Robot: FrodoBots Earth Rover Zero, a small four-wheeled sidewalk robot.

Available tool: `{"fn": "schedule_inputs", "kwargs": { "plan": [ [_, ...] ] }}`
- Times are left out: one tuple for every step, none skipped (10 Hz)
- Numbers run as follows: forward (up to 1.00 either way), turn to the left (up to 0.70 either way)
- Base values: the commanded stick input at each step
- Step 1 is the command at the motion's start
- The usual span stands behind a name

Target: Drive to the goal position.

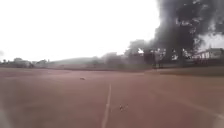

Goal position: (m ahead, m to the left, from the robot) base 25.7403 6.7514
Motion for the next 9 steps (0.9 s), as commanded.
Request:
{"fn": "schedule_inputs", "kwargs": {
  "plan": [
    [0.7, 0.0],
    [0.7, 0.0],
    [0.7, 0.0],
    [0.7, 0.0],
    [0.7, 0.0],
    [0.7, 0.0],
    [0.7, 0.0],
    [0.7, 0.0],
    [0.7, 0.0]
  ]
}}
